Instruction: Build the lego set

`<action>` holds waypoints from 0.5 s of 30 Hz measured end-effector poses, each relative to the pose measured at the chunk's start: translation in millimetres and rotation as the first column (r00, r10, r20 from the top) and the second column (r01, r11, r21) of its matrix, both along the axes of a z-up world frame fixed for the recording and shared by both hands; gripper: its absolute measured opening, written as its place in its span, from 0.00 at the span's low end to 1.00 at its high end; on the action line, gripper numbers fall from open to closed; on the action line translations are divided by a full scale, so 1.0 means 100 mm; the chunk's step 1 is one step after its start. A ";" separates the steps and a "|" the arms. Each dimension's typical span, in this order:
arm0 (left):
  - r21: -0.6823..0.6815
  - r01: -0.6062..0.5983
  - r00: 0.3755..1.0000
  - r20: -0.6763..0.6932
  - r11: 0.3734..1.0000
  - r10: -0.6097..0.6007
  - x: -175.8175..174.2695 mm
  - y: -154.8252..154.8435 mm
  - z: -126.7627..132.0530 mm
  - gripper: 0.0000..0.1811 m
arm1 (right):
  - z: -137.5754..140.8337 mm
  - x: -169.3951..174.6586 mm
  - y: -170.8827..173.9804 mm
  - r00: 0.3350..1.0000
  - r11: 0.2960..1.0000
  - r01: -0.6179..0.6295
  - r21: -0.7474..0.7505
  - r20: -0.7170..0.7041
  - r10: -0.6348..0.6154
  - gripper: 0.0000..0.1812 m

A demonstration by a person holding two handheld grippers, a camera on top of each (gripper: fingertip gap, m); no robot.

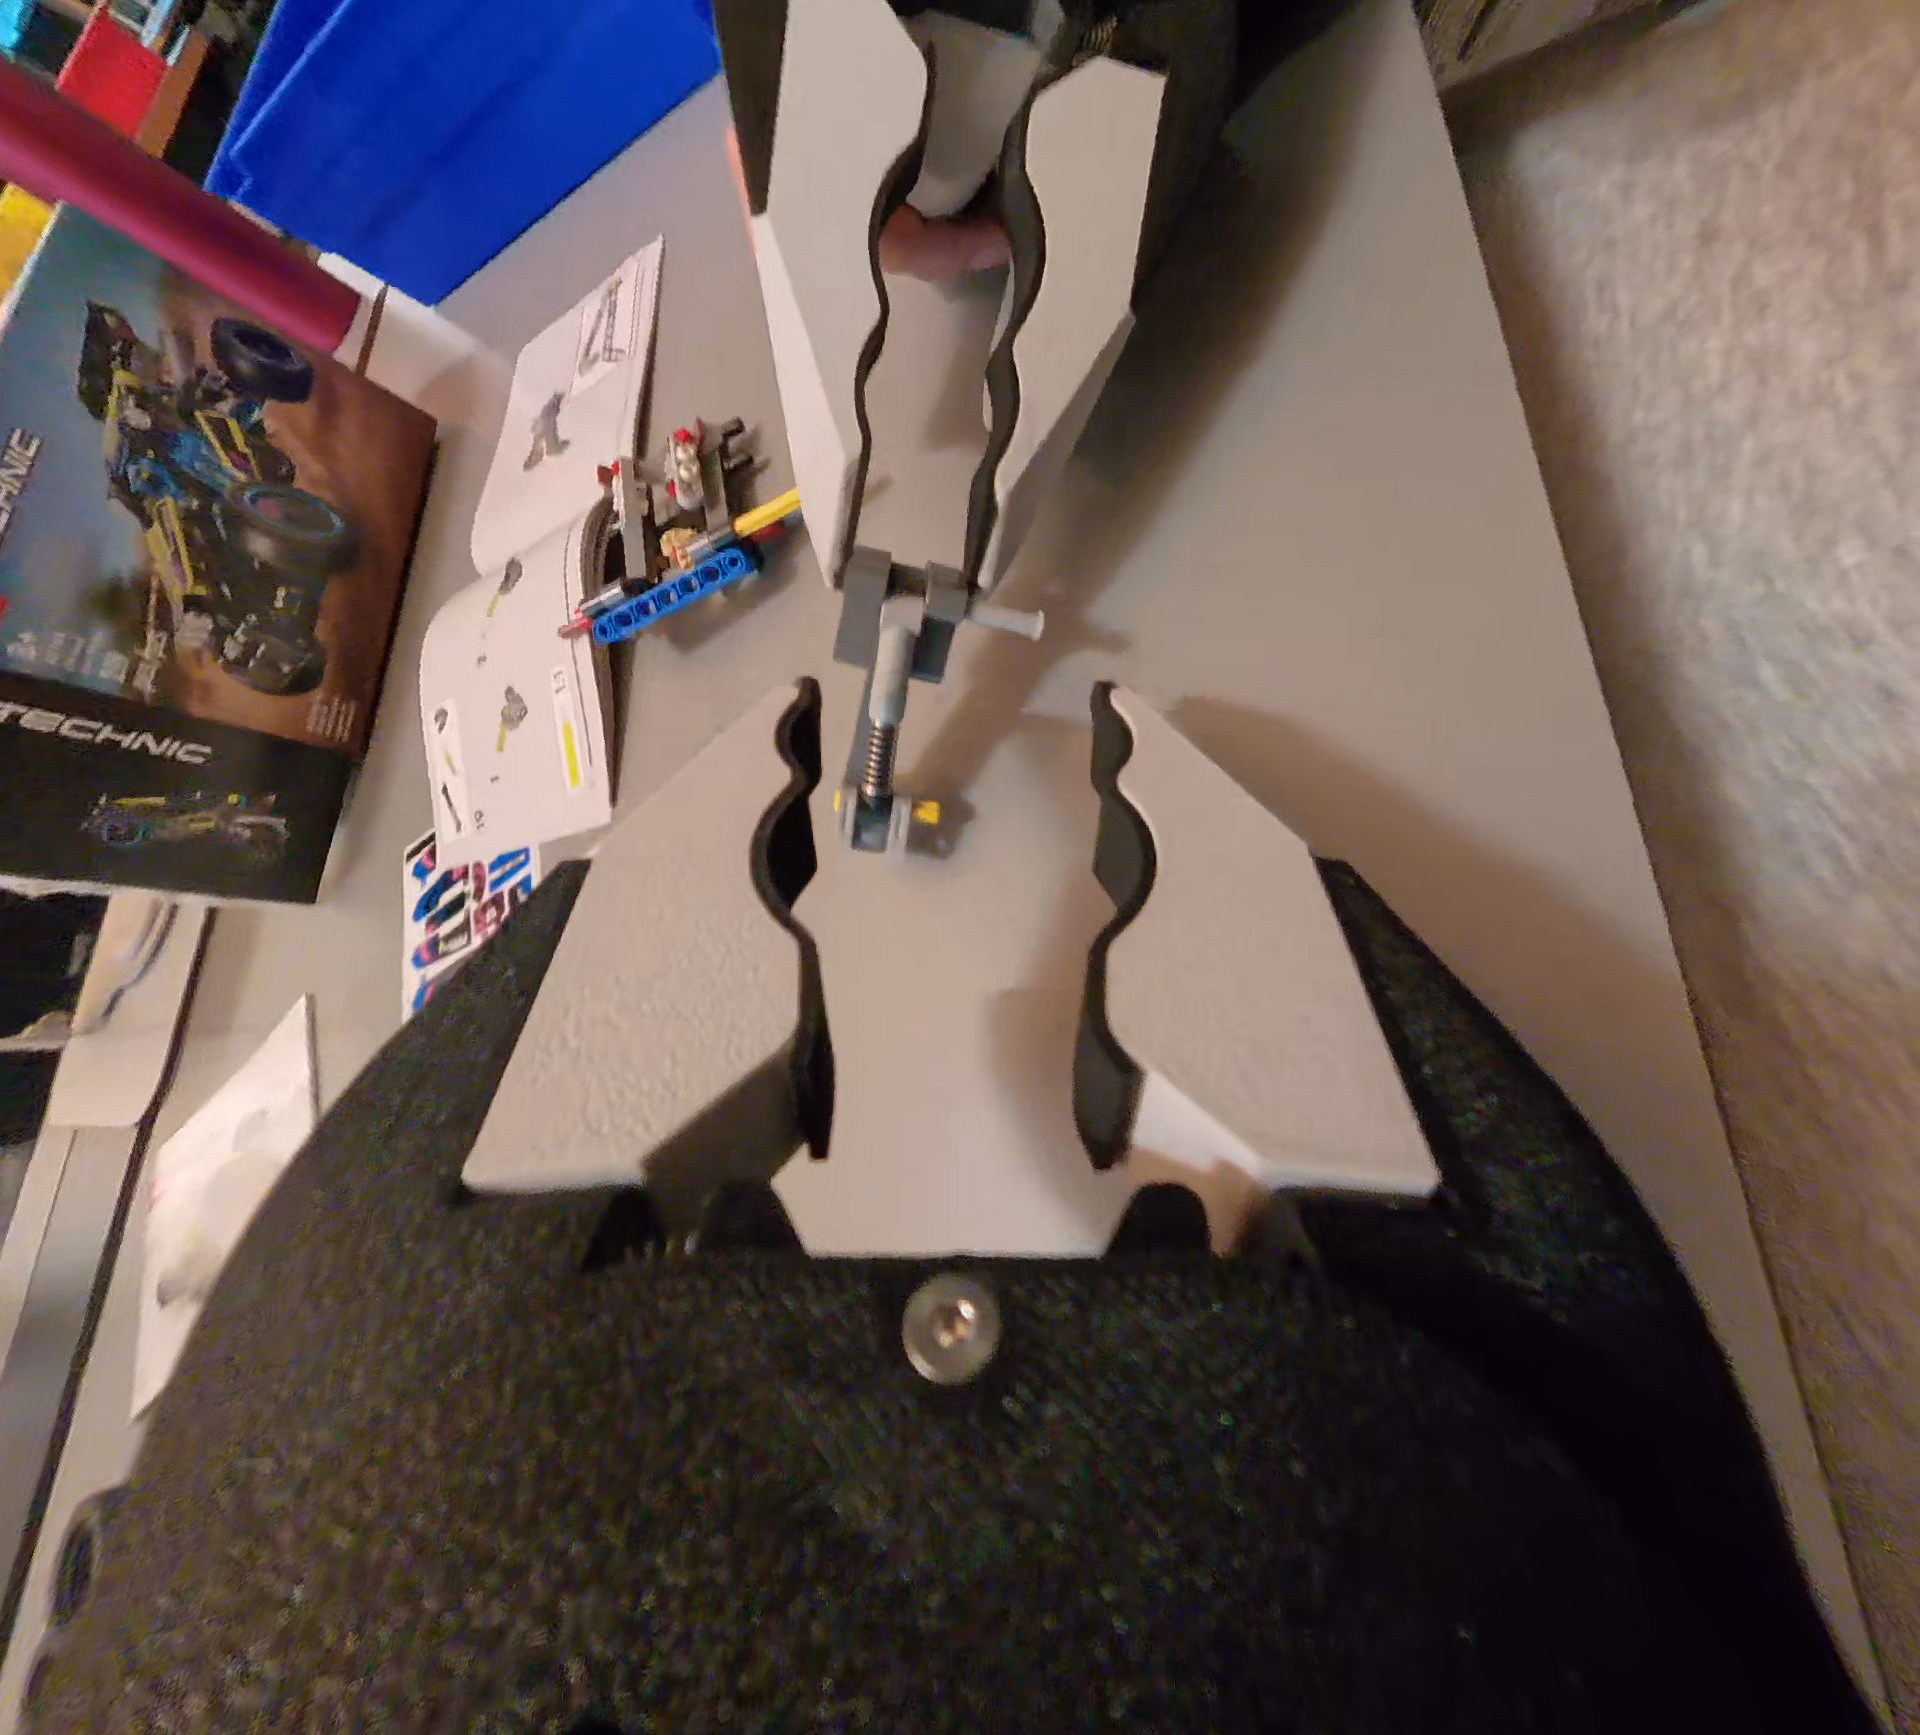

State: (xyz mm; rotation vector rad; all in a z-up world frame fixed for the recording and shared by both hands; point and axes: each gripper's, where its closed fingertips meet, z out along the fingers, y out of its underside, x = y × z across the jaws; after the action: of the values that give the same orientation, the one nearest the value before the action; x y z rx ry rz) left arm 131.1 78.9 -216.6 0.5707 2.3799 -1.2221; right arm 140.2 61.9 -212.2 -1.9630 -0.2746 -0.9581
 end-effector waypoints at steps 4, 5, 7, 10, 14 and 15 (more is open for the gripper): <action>0.072 -0.084 0.995 0.065 0.994 0.080 0.07 0.11 -0.17 0.26 | -0.05 0.01 0.00 0.997 0.999 0.019 -0.045 0.080 -0.015 0.13; 0.070 -0.112 0.990 0.099 0.991 0.105 0.11 0.13 -0.18 0.25 | -0.06 0.01 0.00 0.995 0.998 0.025 -0.055 0.098 -0.019 0.13; 0.069 -0.139 0.981 0.143 0.988 0.128 0.17 0.15 -0.17 0.23 | -0.08 0.02 0.00 0.993 0.997 0.034 -0.075 0.117 -0.025 0.13; 0.047 -0.164 0.974 0.167 0.985 0.154 0.25 0.14 -0.10 0.20 | -0.11 0.03 -0.01 0.990 0.994 0.045 -0.099 0.139 -0.031 0.13; 0.049 -0.136 0.960 0.253 0.990 0.119 0.22 0.04 -0.08 0.13 | -0.12 0.04 0.00 0.986 0.992 0.054 -0.118 0.166 -0.034 0.13; 0.060 -0.138 0.952 0.283 0.989 0.115 0.23 0.02 -0.09 0.12 | -0.12 0.04 0.00 0.984 0.991 0.056 -0.122 0.173 -0.034 0.13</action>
State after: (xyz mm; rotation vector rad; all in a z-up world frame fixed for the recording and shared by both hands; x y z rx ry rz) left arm 153.7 81.0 -225.2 0.5645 2.1959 -0.9279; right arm 144.4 62.2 -224.7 -2.0113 -0.3982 -1.1663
